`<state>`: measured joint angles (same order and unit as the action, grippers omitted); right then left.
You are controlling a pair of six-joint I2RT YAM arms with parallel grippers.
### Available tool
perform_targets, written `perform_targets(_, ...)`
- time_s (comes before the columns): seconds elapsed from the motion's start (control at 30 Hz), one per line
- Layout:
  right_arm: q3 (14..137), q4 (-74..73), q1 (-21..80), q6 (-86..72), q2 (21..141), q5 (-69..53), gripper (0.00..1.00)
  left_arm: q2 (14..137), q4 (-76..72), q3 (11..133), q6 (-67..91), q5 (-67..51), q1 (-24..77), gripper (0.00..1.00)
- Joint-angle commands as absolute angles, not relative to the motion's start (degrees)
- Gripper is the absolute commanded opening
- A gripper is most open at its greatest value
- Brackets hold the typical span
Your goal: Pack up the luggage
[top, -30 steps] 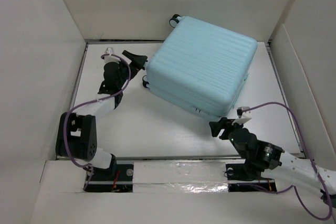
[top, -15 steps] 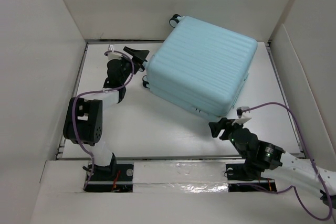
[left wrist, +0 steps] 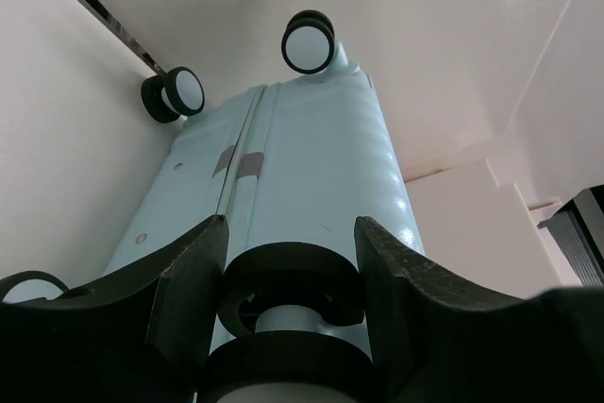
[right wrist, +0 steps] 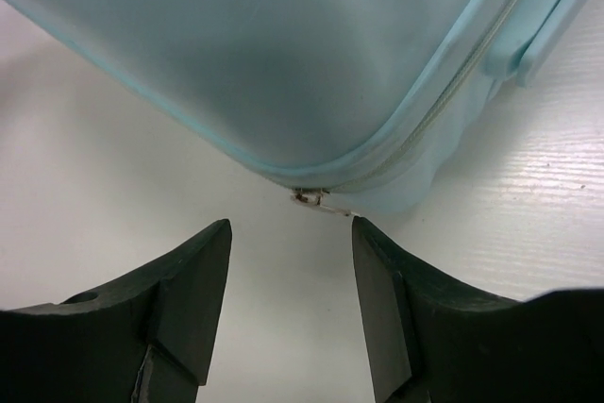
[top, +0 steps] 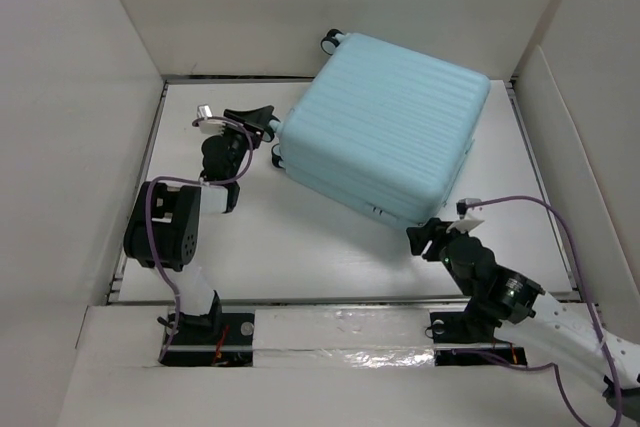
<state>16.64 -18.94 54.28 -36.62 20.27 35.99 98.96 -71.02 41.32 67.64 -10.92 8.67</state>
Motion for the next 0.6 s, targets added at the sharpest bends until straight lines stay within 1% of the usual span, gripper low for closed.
perform_targets(0.0,17.23,-16.26,49.6,-32.79,18.37,31.3,0.6,93.26,-84.11,37.45,66.71,-11.16,9.05,0.0)
perform_targets(0.07,17.4,-14.95,46.77,-30.07,18.02,28.84,0.6,89.67,-85.17,34.39,65.14,-10.38,9.05,0.0)
perform_targets(0.13,17.75,-12.41,42.12,-26.22,19.33,23.93,0.65,86.5,-84.56,31.74,63.9,-8.36,9.05,0.0)
perform_targets(0.17,17.84,-10.91,40.45,-24.28,20.47,21.64,0.68,82.83,-84.2,28.77,63.11,-7.65,9.05,0.0)
perform_targets(0.2,18.28,-9.85,38.6,-22.6,21.96,17.1,0.72,80.97,-83.76,27.35,61.71,-6.95,9.05,0.0)
perform_targets(0.23,19.67,-8.8,34.93,-18.93,23.71,14.35,0.73,79.21,-82.89,25.77,61.09,-5.55,9.05,0.0)
perform_targets(0.27,20.56,-6.53,33.24,-16.9,27.73,9.11,0.75,75.36,-82.62,22.79,60.56,-5.1,9.05,0.0)
perform_targets(0.3,21.61,-5.46,31.48,-14.96,29.95,6.53,0.77,73.41,-82.36,21.55,59.08,-4.58,9.05,0.0)
perform_targets(0.37,25.29,-3.17,27.45,-10.82,36.17,2.31,0.79,67.19,-79.03,18.13,57.31,-3.35,9.57,0.0)
perform_targets(0.4,26.36,-2.29,26.29,-9.85,37.86,-1.98,0.81,64.8,-77.36,17.15,56.52,-2.9,10.71,0.0)
perform_targets(0.47,28.99,1.65,23.92,-7.56,40.94,-4.65,0.83,57.79,-71.48,14.52,53.36,-1.15,13.17,0.0)
perform_targets(0.53,30.67,3.07,23.2,-6.68,44.2,-7.73,0.84,53.11,-66.74,12.75,52.04,-0.53,14.41,0.0)
perform_targets(0.57,31.28,3.16,22.33,-6.59,44.9,-8.34,0.84,48.82,-64.8,11.09,51.77,-0.7,14.41,0.0)
